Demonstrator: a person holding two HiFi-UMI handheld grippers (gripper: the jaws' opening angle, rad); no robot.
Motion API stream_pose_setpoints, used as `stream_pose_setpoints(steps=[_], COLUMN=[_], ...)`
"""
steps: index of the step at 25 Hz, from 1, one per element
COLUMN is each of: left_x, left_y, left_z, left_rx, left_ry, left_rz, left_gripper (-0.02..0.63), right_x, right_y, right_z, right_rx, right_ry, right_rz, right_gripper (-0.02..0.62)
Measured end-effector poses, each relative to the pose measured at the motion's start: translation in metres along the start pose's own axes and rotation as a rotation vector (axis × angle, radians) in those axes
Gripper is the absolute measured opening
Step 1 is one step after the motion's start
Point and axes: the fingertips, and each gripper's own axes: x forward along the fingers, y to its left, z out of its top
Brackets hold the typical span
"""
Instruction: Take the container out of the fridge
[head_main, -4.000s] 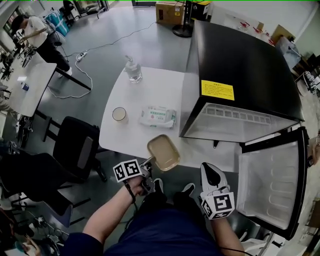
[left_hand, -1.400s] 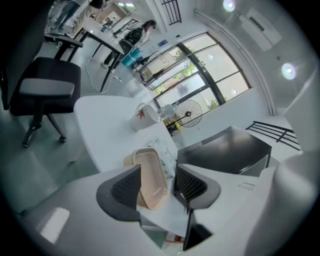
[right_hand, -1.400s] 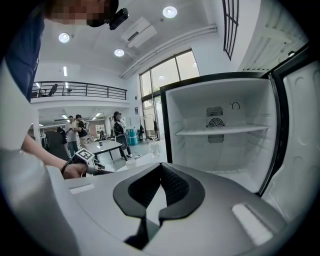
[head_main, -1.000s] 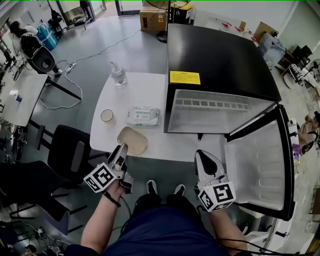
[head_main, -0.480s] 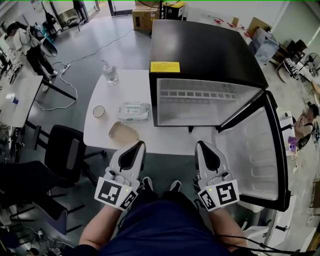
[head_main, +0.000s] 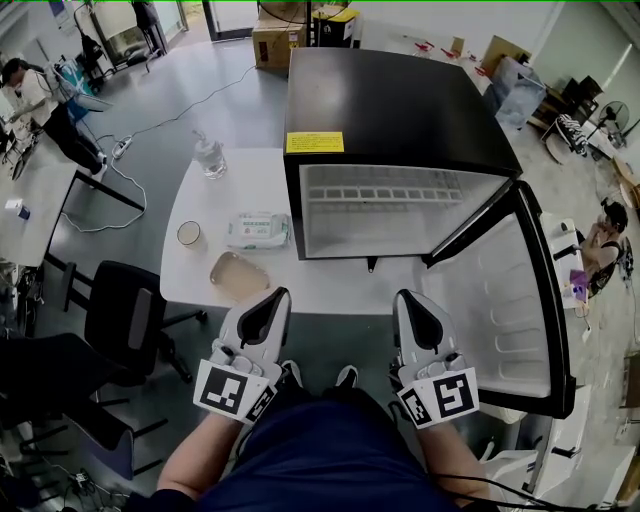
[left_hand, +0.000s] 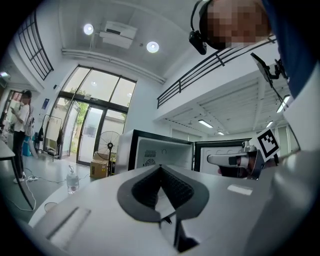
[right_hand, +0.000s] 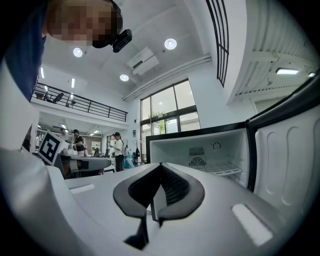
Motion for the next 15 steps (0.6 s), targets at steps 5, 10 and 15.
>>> stream_pose_setpoints(steps=[5, 10, 15], left_x=[0.0, -0.003, -0.004], left_y=[0.004, 0.017, 0.021], left_z=[0.001, -0.003, -0.009], left_rx=[0.034, 0.042, 0.066], left_ry=[-0.005, 0.017, 0.042], left_rz=[-0.004, 0.022, 0.018], left_gripper=[-0.002, -0.002, -0.002], right_x=[0.002, 0.008, 0.016], right_y=[0.004, 0.007, 0.011], right_z=[-0.002, -0.004, -0.009], right_rx=[-0.009, -0.012, -0.005], right_ry=[0.002, 0.01, 0.019], right_rz=[-0.005, -0.005, -0.002], right_gripper=[0.006, 0.006, 0.006])
